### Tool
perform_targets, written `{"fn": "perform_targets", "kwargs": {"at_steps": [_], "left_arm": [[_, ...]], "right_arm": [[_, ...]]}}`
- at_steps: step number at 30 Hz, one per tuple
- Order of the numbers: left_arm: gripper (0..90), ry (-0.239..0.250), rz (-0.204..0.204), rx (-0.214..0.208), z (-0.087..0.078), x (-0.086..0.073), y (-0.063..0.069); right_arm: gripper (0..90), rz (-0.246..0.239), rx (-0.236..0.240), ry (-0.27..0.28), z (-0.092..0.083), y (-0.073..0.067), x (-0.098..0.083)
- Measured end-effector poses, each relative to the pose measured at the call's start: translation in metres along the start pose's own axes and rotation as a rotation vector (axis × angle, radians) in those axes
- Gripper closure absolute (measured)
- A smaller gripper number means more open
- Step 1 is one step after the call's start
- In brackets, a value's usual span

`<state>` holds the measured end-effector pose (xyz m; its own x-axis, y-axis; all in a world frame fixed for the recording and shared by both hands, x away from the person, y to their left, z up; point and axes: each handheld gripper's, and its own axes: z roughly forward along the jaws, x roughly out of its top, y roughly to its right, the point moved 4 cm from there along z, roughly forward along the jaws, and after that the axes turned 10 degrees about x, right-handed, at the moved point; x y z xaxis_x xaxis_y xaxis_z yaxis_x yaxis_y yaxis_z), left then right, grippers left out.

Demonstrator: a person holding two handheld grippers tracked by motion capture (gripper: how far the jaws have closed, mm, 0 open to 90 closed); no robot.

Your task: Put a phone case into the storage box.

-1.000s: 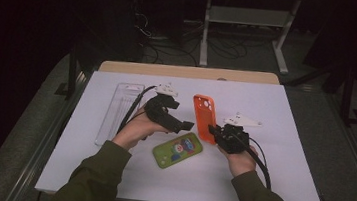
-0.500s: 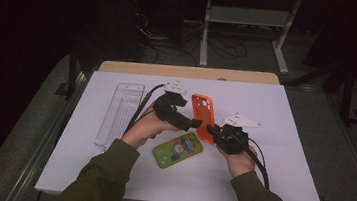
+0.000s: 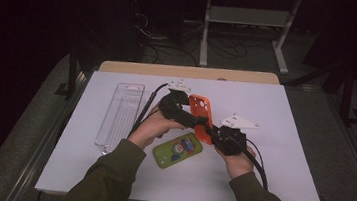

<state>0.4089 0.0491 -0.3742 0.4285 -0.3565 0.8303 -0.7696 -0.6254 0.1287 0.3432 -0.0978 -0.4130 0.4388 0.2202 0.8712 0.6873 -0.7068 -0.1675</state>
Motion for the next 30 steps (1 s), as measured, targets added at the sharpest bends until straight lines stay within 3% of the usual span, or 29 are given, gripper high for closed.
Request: {"fn": "perform_targets", "kwargs": {"at_steps": [12, 15, 23, 30], "left_arm": [[0.0, 0.028, -0.049, -0.019, 0.0037, 0.0029, 0.0019], [0.0, 0.03, -0.06, -0.022, 0.0037, 0.0032, 0.0013], [11.1, 0.054, -0.086, -0.009, 0.0007, 0.0053, -0.001], [13.3, 0.052, -0.103, -0.022, 0.0007, 0.0054, -0.0014]], "right_arm": [[82.1, -0.032, 0.004, -0.013, 0.0042, -0.007, -0.0013], [82.2, -0.016, 0.006, -0.02, 0.0042, -0.0079, -0.0019], [82.0, -0.029, -0.003, -0.017, 0.0047, -0.0071, -0.0019], [82.0, -0.038, -0.003, -0.021, 0.0048, -0.0065, -0.0024]]}}
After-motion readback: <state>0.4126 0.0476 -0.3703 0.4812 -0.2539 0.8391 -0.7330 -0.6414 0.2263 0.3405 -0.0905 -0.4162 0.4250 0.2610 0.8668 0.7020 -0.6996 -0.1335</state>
